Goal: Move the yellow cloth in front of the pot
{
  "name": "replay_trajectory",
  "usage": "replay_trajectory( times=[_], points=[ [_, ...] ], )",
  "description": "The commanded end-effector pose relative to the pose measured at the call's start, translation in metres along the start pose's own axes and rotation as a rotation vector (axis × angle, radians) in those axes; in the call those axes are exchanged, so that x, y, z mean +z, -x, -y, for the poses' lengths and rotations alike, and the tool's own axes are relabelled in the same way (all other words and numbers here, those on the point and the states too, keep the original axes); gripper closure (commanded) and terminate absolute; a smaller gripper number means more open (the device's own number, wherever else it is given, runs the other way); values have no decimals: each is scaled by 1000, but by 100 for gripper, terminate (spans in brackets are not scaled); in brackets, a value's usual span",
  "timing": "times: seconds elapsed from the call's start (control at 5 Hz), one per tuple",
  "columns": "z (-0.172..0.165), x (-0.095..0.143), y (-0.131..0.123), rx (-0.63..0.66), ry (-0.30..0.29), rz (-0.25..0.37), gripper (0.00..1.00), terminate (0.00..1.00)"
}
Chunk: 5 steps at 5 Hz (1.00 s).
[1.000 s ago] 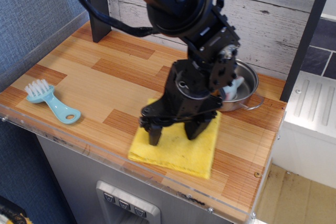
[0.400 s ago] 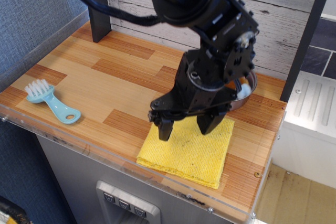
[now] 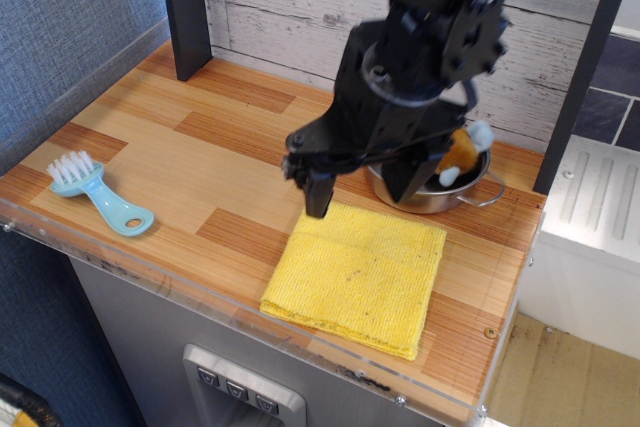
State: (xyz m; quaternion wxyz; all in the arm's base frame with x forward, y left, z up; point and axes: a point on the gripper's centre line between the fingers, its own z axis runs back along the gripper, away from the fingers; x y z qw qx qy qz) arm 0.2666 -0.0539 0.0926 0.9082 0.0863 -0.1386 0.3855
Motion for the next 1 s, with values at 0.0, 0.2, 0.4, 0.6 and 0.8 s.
replay_trajectory(
  times=[0.0, 0.2, 0.4, 0.6, 0.8],
  points=[
    [-10, 63, -8, 22, 35, 34, 0, 0],
    [-10, 63, -8, 22, 35, 34, 0, 0],
    [-10, 63, -8, 22, 35, 34, 0, 0],
    [-10, 63, -8, 22, 35, 34, 0, 0],
    [-10, 63, -8, 22, 35, 34, 0, 100]
  ],
)
